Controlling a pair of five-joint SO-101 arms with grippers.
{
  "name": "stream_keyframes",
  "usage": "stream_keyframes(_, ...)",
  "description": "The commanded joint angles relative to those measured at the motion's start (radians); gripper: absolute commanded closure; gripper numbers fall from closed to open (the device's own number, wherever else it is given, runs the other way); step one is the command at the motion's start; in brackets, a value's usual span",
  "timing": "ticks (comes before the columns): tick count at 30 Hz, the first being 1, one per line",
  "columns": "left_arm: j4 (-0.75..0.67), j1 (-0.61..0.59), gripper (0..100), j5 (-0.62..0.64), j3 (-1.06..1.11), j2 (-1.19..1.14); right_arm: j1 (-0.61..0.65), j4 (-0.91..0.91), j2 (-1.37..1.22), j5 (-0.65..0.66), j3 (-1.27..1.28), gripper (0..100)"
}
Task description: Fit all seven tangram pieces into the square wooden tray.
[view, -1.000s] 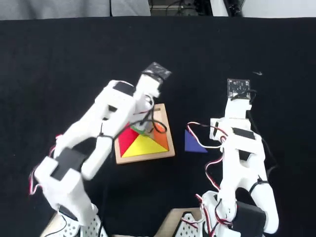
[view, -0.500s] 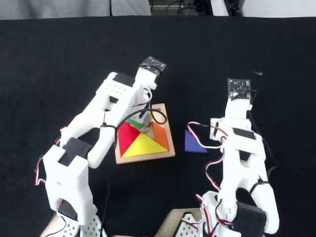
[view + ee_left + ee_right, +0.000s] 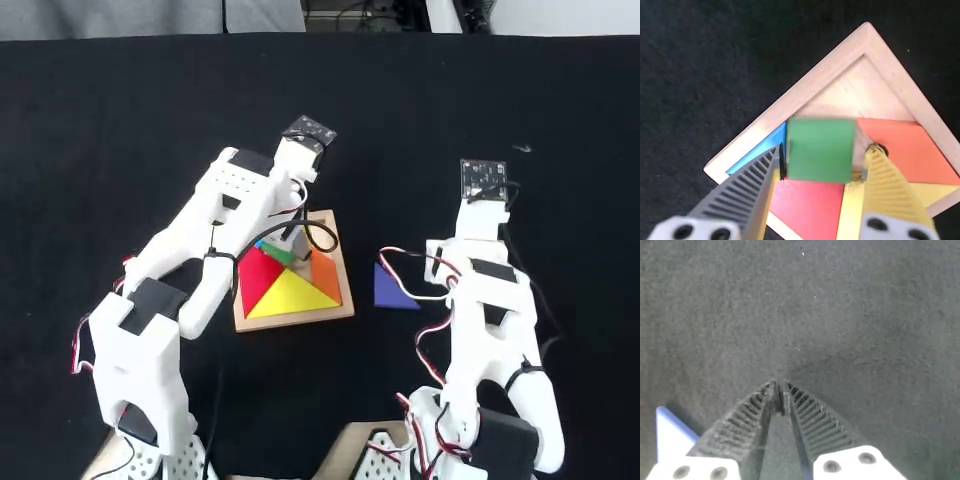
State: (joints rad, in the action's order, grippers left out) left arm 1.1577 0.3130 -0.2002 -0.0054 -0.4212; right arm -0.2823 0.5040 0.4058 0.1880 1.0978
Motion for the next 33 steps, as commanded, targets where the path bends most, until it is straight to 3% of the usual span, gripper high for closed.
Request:
stream_keyframes(1,0.011,0.001,73,-0.035,-0.048,0.011,-0.012,-0.020,0.005,0.002,-0.031,98.6)
stream_keyframes(12,-0.005,0.013,73,-0.031,-0.173,0.008,0.012,-0.020,0.005,0.006,-0.028,98.6)
stream_keyframes(17,-0.123,-0.021,73,-0.044,-0.191,-0.071,0.011,-0.020,0.005,0.006,-0.028,98.6)
stream_keyframes(24,-0.115,-0.064,75,-0.138,-0.186,-0.163,0.011,-0.020,0.004,0.006,-0.028,98.6)
stream_keyframes(33,-0.025,-0.068,75,-0.180,-0.191,-0.061,0.012,-0.020,0.004,0.006,-0.030,98.6)
